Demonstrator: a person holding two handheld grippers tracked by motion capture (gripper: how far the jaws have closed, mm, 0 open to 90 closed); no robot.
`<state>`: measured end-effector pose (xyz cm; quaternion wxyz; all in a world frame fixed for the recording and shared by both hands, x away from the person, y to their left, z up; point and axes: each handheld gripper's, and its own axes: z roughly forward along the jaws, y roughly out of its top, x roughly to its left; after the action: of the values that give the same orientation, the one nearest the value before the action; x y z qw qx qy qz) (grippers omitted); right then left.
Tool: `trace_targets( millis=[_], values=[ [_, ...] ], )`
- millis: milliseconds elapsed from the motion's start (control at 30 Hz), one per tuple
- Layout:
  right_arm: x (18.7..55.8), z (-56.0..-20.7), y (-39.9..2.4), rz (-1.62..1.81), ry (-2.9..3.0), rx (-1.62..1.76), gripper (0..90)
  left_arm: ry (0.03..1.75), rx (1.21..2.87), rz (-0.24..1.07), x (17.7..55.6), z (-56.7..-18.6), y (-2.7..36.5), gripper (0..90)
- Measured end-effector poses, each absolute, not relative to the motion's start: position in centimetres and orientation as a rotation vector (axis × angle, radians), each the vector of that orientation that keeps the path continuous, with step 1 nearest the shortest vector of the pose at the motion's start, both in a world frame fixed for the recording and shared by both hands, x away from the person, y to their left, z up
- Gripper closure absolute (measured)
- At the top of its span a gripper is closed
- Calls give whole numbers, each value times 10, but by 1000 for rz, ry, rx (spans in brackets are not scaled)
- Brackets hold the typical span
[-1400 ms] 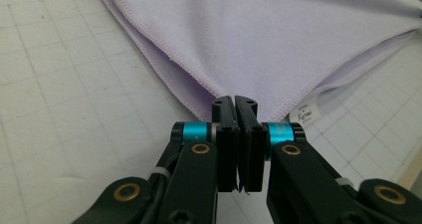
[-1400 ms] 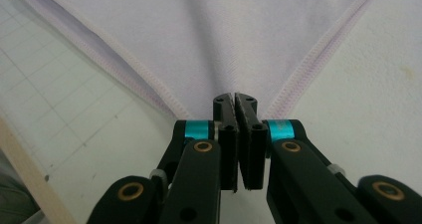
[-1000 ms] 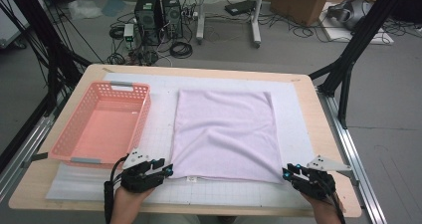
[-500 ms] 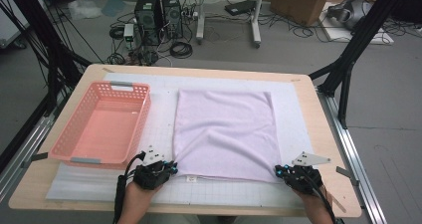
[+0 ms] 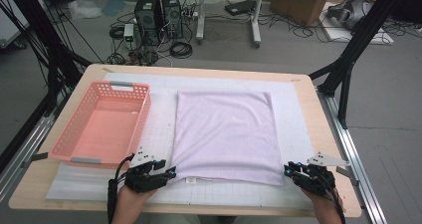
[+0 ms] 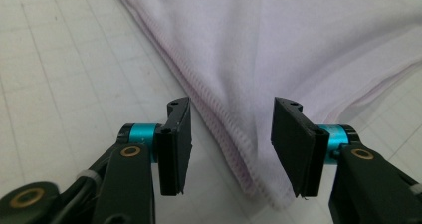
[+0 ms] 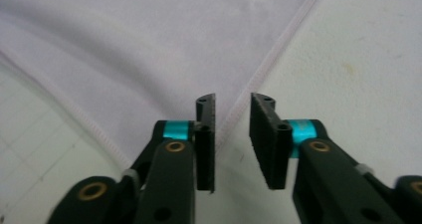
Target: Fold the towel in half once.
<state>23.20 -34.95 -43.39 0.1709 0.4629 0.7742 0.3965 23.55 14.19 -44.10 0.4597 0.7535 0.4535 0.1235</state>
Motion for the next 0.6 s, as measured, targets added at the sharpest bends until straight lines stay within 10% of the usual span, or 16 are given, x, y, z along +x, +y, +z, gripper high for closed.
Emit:
trace_targets(
  millis=[200,333,467,600],
  values=[
    [239,-446,-335,1084,2280,1346,596,1166,1854,296,242,-445,142,479],
    [237,-444,-332,1065,2304,1297,841,1158,1890,271,242,-450,137,481],
    [236,-441,-333,1047,2328,1289,859,1106,1936,257,238,-450,131,784],
    [228,-437,-345,1067,2341,1319,862,1090,1944,212,230,-448,131,847]
  ],
)
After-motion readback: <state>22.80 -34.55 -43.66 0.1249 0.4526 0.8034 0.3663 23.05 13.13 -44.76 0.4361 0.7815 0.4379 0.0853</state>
